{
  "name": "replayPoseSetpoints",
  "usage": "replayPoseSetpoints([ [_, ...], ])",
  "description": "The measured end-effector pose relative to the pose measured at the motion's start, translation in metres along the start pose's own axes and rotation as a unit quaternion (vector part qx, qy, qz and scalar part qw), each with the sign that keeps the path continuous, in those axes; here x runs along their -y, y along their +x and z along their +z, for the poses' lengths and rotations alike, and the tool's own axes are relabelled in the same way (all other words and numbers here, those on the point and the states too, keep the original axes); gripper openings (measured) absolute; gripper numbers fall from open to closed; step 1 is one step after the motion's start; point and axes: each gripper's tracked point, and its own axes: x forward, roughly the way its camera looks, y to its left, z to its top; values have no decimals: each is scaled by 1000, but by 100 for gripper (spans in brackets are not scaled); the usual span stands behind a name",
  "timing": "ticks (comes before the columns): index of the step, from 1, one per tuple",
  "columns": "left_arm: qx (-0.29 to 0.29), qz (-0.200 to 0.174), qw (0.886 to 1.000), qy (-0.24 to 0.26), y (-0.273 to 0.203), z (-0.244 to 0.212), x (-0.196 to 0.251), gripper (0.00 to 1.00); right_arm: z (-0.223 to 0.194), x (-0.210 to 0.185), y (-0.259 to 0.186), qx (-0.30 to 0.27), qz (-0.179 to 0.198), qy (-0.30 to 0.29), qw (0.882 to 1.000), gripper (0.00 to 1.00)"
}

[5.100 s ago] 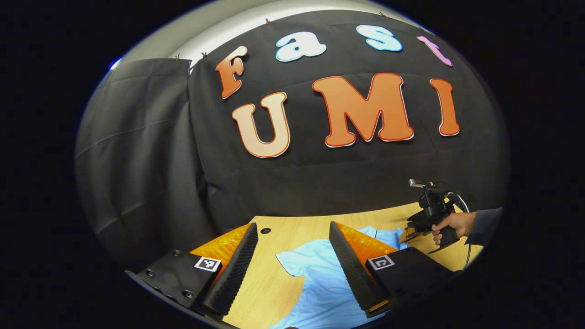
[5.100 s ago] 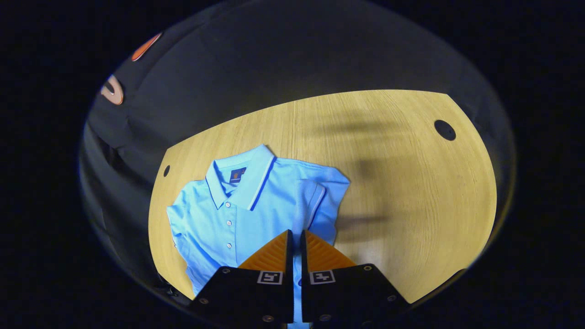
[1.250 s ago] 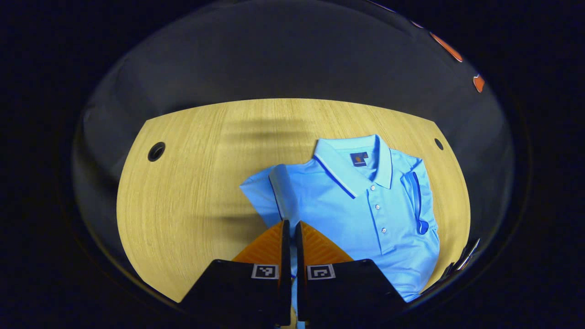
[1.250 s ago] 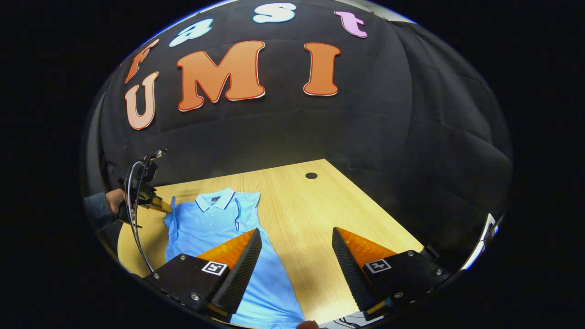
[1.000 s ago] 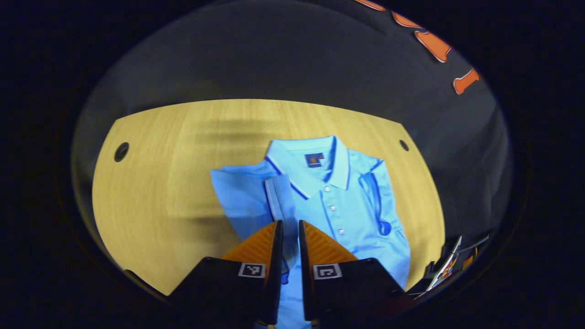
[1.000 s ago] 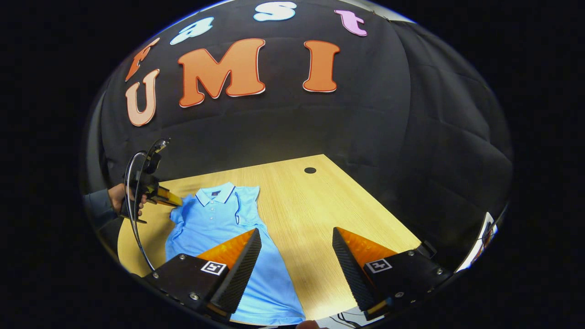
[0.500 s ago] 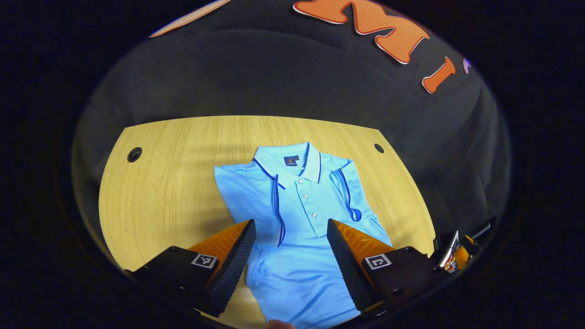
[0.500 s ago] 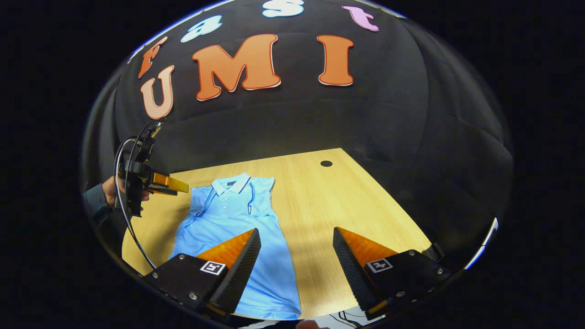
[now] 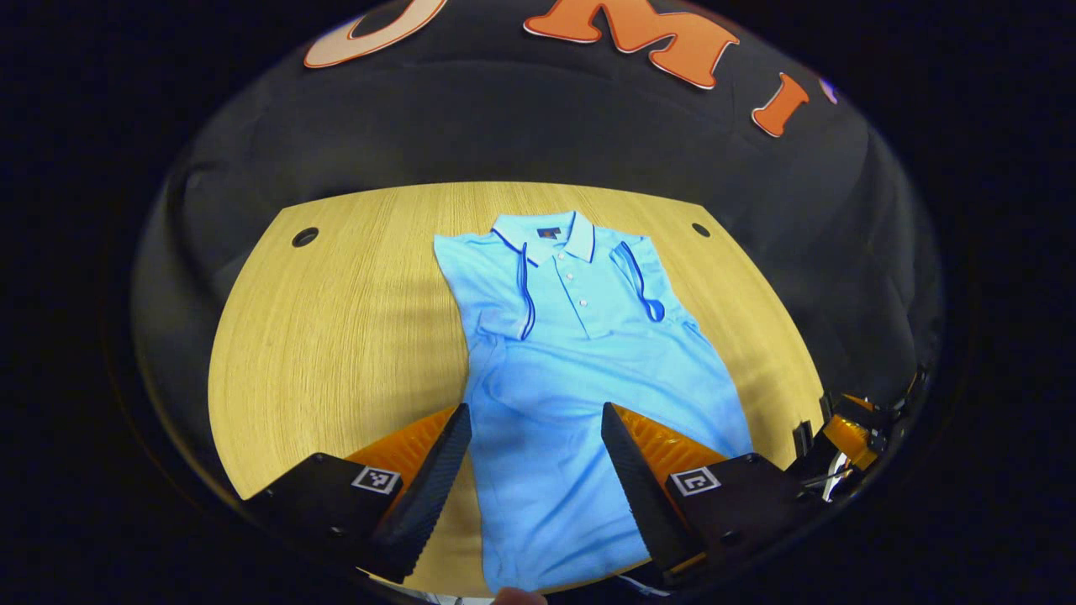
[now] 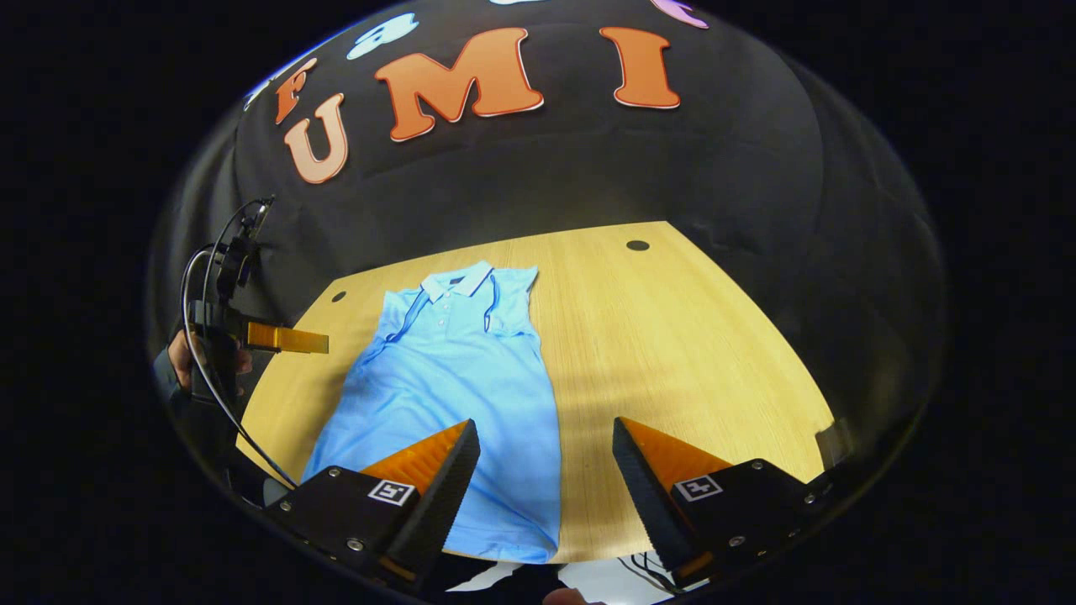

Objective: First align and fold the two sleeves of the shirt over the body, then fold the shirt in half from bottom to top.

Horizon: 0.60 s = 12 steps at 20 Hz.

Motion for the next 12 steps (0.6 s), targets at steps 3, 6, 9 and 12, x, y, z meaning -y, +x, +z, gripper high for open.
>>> replayPoseSetpoints([
  [3, -9, 12, 1000, -16, -13, -37, 3, 100, -20, -1, 2, -22, 14, -14, 1000, 96],
  [6, -25, 30, 999, -24, -20, -76, 4, 100, -40, -4, 4, -43, 30, -25, 998, 96],
  [9, -39, 51, 998, -19, -29, -113, 1, 100, -68, -13, 9, -74, 50, -27, 996, 96],
  [12, -55, 64, 996, -21, -33, -148, 0, 100, -90, -17, 11, -96, 60, -34, 993, 96],
])
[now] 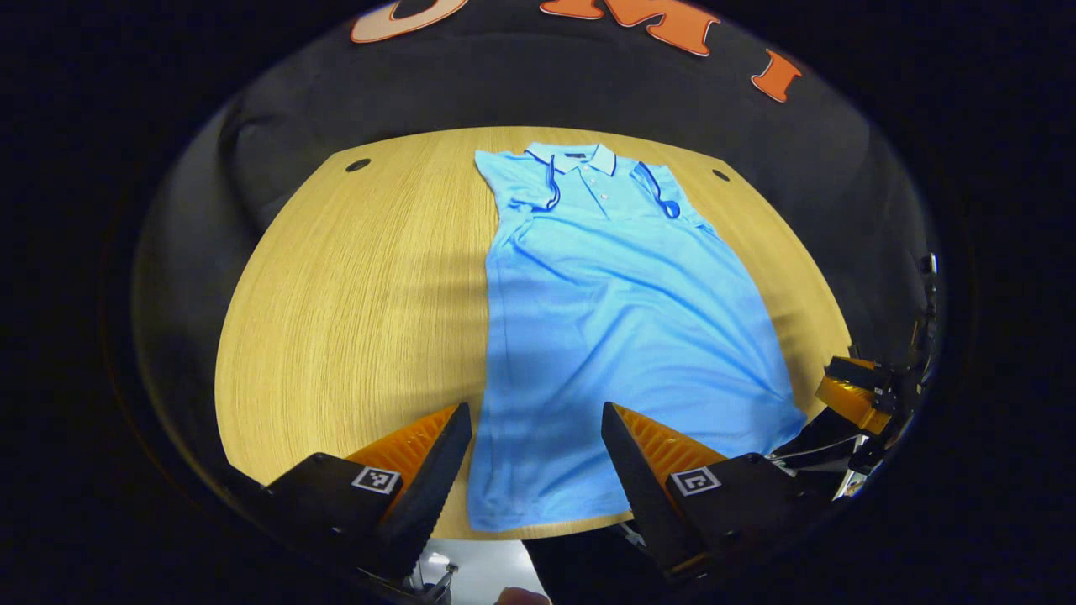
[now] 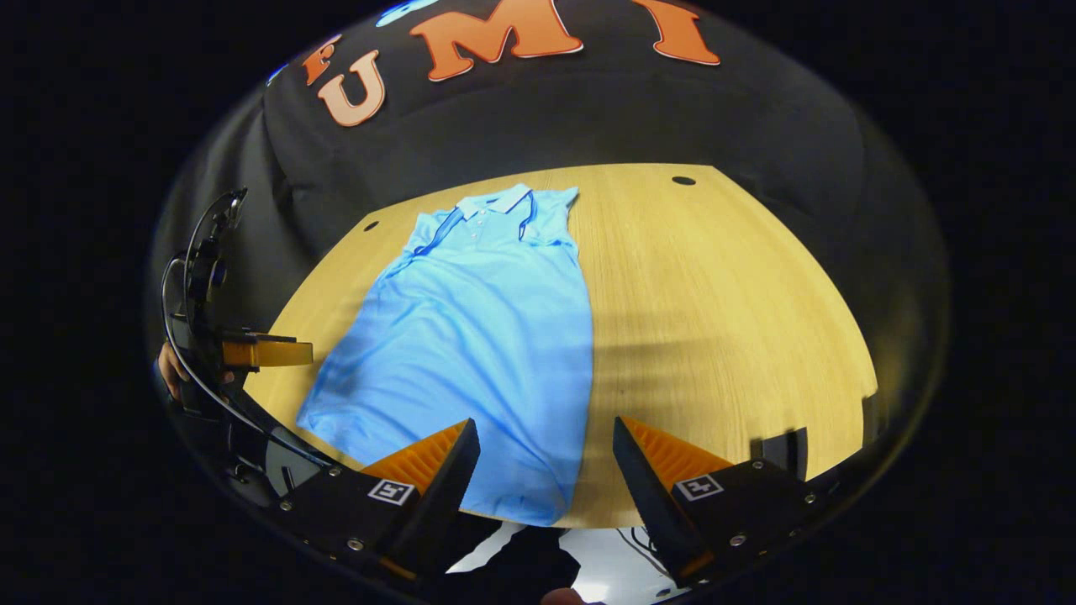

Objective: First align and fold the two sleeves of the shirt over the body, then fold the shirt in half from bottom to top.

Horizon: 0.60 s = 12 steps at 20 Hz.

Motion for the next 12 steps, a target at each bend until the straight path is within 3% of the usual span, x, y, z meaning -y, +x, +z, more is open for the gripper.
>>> replayPoseSetpoints([
  [9, -26, 6, 1000, 0, 13, -75, -7, 100, -38, -5, 17, -49, 1, -10, 999, 98],
  [12, -6, 14, 1000, 10, 19, -78, -11, 100, -52, -5, 23, -65, -7, -9, 998, 98],
])
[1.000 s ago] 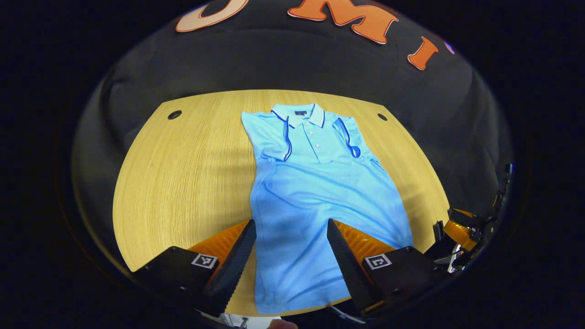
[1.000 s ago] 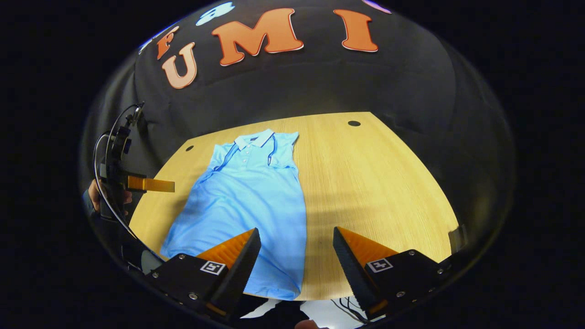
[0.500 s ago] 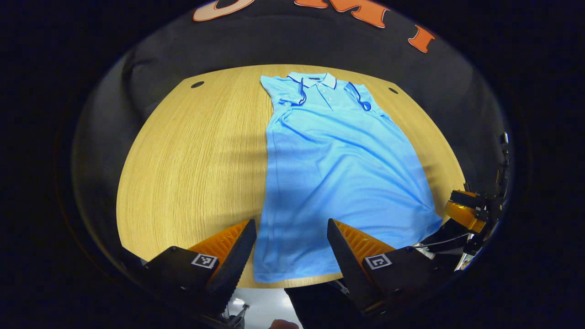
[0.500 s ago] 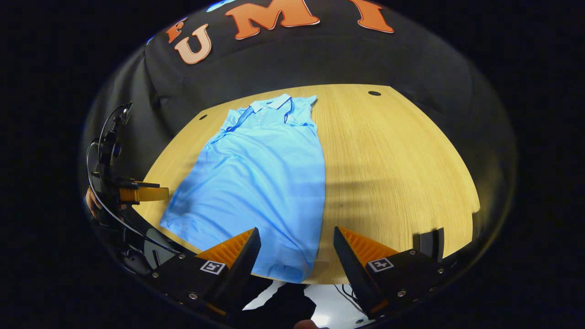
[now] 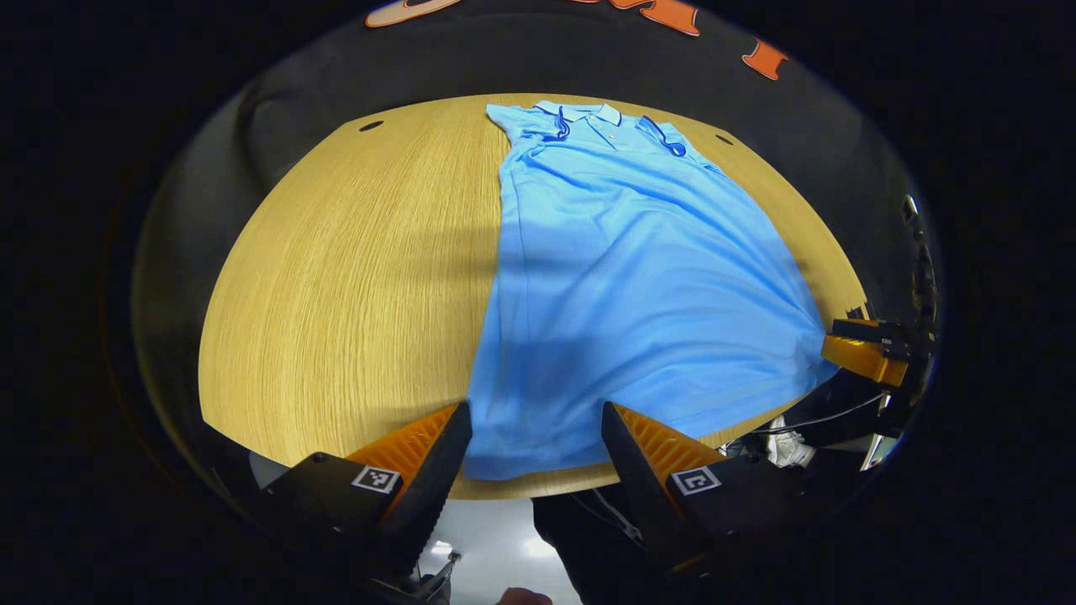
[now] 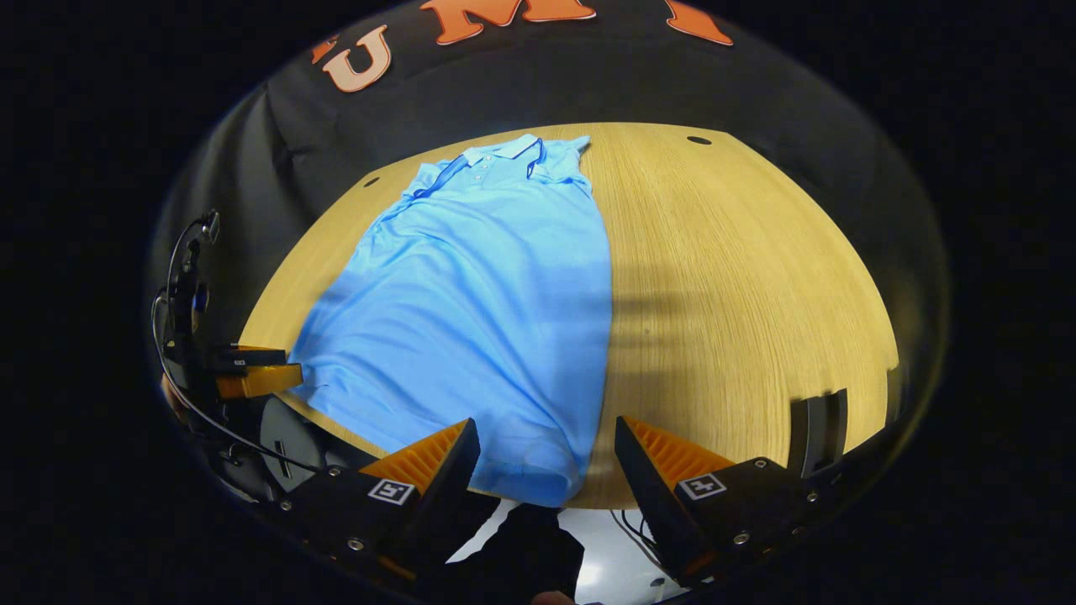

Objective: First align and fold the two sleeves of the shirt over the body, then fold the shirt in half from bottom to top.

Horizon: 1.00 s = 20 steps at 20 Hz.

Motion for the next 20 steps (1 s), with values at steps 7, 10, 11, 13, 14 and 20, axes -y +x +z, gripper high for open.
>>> replayPoseSetpoints([
  [7, 92, 17, 995, 31, 7, 10, -1, 99, -2, -8, 8, 36, -40, -74, 996, 94],
  [10, 100, 19, 994, 26, 11, 11, -1, 100, 2, -2, 9, 43, -53, -43, 997, 72],
  [11, 102, 22, 994, 24, 13, 14, 2, 95, 5, 1, 11, 48, -59, -23, 997, 43],
  [13, 101, 9, 994, 34, 16, 20, 16, 76, 9, -2, 11, 52, -50, 3, 997, 17],
  [14, 96, 17, 995, 34, 19, 20, 19, 46, 9, -3, 14, 49, -45, 8, 998, 14],
  [20, 94, 11, 995, 32, 18, 35, 40, 8, 22, -14, 7, 42, -14, 21, 999, 1],
])
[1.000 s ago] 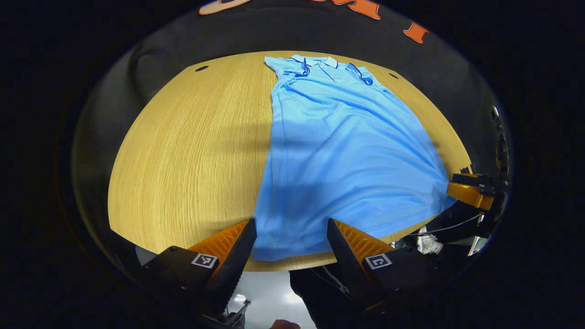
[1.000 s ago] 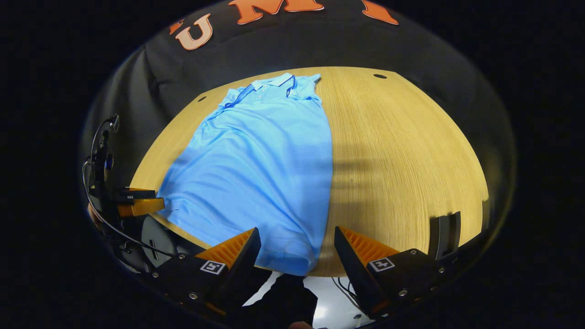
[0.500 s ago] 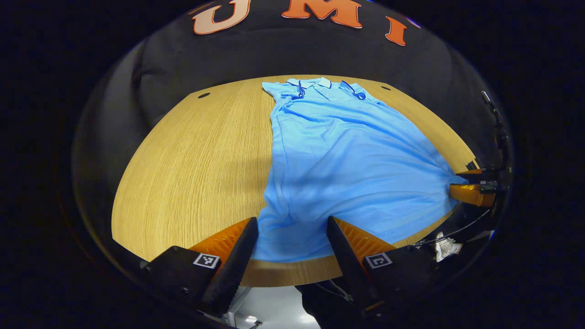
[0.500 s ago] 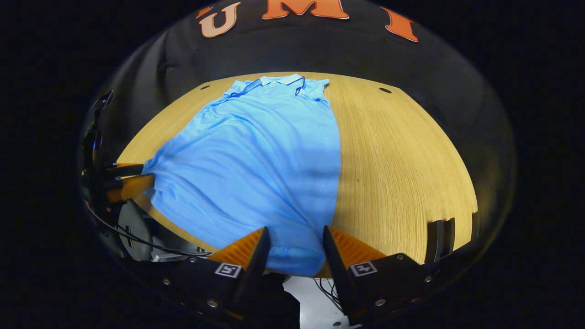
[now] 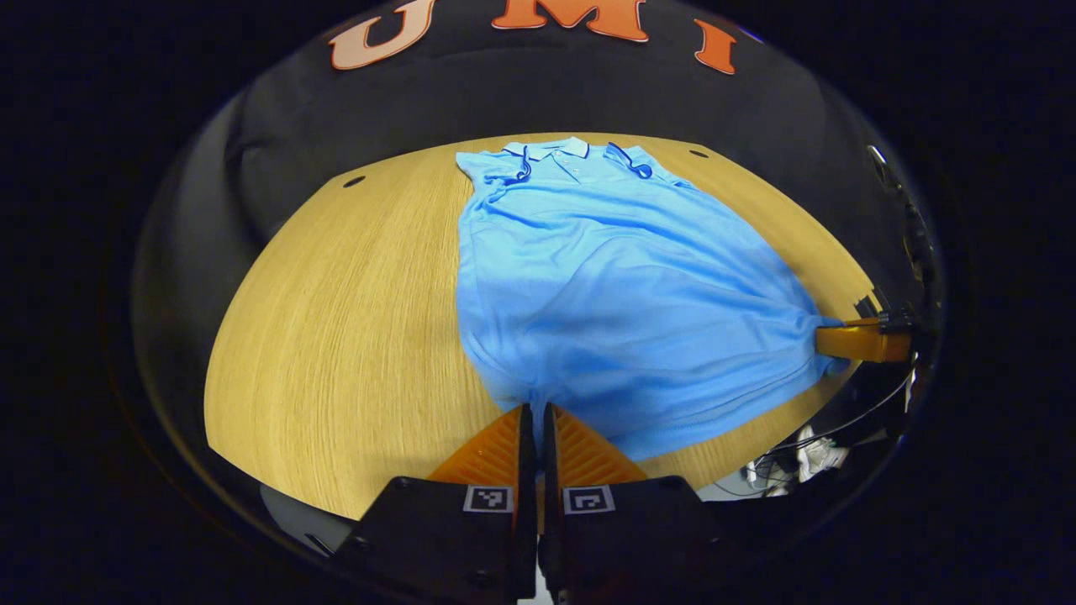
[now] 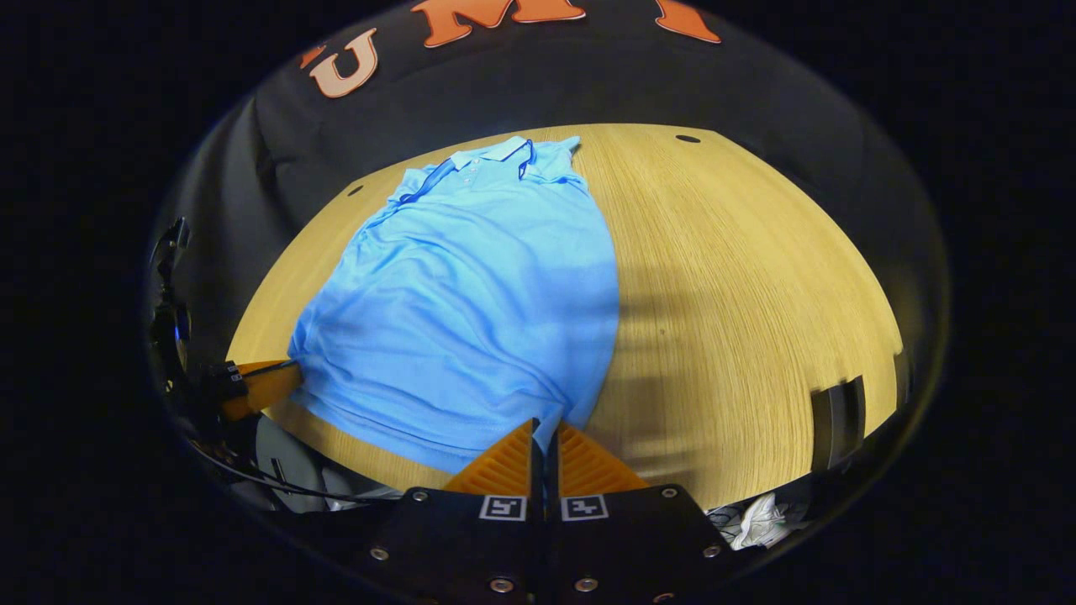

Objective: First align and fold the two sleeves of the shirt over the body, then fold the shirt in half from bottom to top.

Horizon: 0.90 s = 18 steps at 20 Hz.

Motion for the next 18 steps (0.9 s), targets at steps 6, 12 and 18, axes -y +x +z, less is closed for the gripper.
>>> replayPoseSetpoints([
  [6, 49, -2, 999, -14, -19, 45, 1, 8, 53, -3, -18, 68, 7, -14, 998, 1],
  [12, 99, 10, 994, -33, -37, 99, -4, 8, 99, -2, -35, 112, 19, -25, 993, 0],
  [18, 127, 5, 992, -25, -44, 149, -12, 7, 140, 0, -36, 132, 16, -16, 991, 1],
])
